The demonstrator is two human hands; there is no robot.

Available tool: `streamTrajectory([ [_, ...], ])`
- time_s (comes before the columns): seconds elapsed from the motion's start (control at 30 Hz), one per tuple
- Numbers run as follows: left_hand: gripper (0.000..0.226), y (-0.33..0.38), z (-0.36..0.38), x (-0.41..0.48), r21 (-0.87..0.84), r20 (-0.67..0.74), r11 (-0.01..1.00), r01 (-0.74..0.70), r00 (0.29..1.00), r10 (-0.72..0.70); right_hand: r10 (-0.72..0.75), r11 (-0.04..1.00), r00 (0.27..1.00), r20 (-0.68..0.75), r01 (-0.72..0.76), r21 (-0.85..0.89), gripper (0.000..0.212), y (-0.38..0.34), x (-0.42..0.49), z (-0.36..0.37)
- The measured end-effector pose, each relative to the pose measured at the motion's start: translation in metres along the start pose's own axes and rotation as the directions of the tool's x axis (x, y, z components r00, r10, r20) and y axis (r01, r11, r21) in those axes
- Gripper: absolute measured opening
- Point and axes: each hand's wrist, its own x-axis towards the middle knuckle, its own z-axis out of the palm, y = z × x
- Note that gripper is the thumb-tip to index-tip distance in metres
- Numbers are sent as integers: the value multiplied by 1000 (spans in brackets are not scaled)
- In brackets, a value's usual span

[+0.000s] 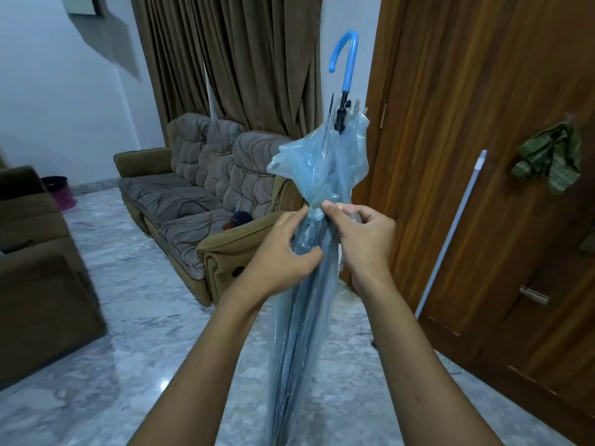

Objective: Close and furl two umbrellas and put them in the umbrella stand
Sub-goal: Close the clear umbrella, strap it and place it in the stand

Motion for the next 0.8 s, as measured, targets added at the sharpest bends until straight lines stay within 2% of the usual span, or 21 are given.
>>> streamTrajectory([
  [0.07, 80, 2, 6, -1, 36, 21, 999, -3, 1000, 2, -13, 999, 1000, 4, 13, -38, 17, 0, -3, 2],
  [0.17, 83, 0, 14, -4, 72, -88, 997, -5, 996, 12, -21, 996, 995, 97, 29, -80, 16, 4, -7, 3],
  [0.23, 71, -6, 13, -4, -20, -125, 1000, -15, 992, 12, -23, 997, 987, 159, 34, -65, 25, 7, -6, 0],
  [0.33, 57, -7, 7, -7, -208, -109, 978, 6, 994, -30, 60, 991, 972, 229, -86, 106, 28, 5, -4, -6],
  [0.4, 57, -6, 5, -10, -378, -85, 925, 48, 993, -87, 114, 960, 962, 248, -171, 223, 28, 2, -4, -9],
  [0.47, 55, -7, 4, -11, -498, -46, 865, 69, 993, -105, 123, 953, 968, 220, -177, 248, 24, 1, -4, -10],
  [0.6, 58, -5, 7, -13, -630, 16, 770, 101, 993, -117, 64, 970, 981, 183, -104, 219, 19, 3, -6, -9],
  [0.67, 62, -6, 10, -13, -693, 44, 711, 119, 991, -123, 105, 960, 969, 224, -158, 230, 22, 3, -10, -10],
  [0.73, 61, -10, 13, -12, -698, 58, 706, 121, 992, -112, 166, 935, 943, 290, -243, 256, 26, 7, -13, -13],
  [0.8, 60, -8, 15, -12, -673, 49, 727, 135, 989, -139, 201, 929, 936, 289, -276, 248, 22, 8, -14, -14],
])
